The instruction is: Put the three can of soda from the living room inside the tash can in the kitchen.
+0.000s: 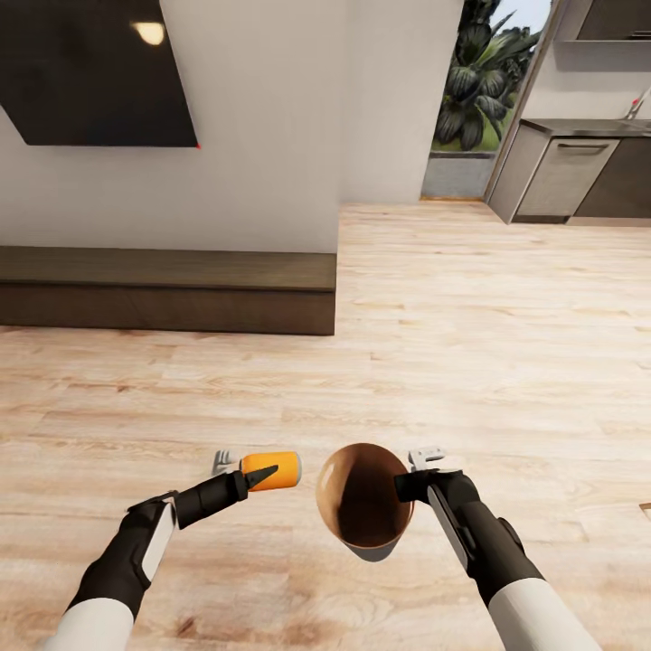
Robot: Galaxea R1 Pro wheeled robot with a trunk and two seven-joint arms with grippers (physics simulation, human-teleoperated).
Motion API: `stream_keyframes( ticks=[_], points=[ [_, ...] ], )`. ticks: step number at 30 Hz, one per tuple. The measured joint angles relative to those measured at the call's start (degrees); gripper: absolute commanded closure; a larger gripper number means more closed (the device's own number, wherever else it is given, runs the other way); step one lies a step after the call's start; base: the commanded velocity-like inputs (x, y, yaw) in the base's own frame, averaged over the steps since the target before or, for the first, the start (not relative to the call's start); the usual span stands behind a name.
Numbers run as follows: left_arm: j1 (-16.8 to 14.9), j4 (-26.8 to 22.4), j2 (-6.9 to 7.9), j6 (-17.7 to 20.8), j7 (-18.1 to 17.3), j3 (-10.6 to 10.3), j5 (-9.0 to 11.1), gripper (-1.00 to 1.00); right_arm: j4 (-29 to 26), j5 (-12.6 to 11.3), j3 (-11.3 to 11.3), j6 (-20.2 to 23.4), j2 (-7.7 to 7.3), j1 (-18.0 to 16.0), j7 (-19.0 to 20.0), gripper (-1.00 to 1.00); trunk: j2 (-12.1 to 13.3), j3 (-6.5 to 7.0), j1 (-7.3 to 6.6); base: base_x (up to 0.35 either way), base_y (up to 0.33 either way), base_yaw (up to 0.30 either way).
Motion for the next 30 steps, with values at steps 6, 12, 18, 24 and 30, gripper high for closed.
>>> stream_keyframes(
  ticks=[6,12,18,24,30],
  points=[
    [0.0,0.05,-1.63,-0.02,0.05,-0.04,-0.07,1.0,0.01,0.03,0.0,0.0,0.0,0.0,-0.01,1.0,0.0,0.0,0.0,0.0,0.0,0.0],
    [0.0,0.08,-2.4,-0.02,0.06,-0.08,-0.12,1.0,0.01,0.03,0.0,0.0,0.0,0.0,-0.01,1.0,0.0,0.0,0.0,0.0,0.0,0.0],
    [0.0,0.21,-2.78,-0.02,0.09,-0.73,-0.14,1.0,0.01,0.03,0.0,0.0,0.0,0.0,-0.01,1.0,0.0,0.0,0.0,0.0,0.0,0.0],
    [0.0,0.3,-2.88,-0.02,0.19,-1.94,-0.15,1.0,0.01,0.02,0.0,0.0,0.0,0.0,-0.01,1.0,0.0,0.0,0.0,0.0,0.0,0.0],
    [0.0,0.38,-3.88,-0.02,0.32,-2.38,-0.29,1.0,0.01,0.02,0.0,0.0,0.0,0.0,-0.01,1.0,0.0,0.0,0.0,0.0,0.0,0.0]
  ],
)
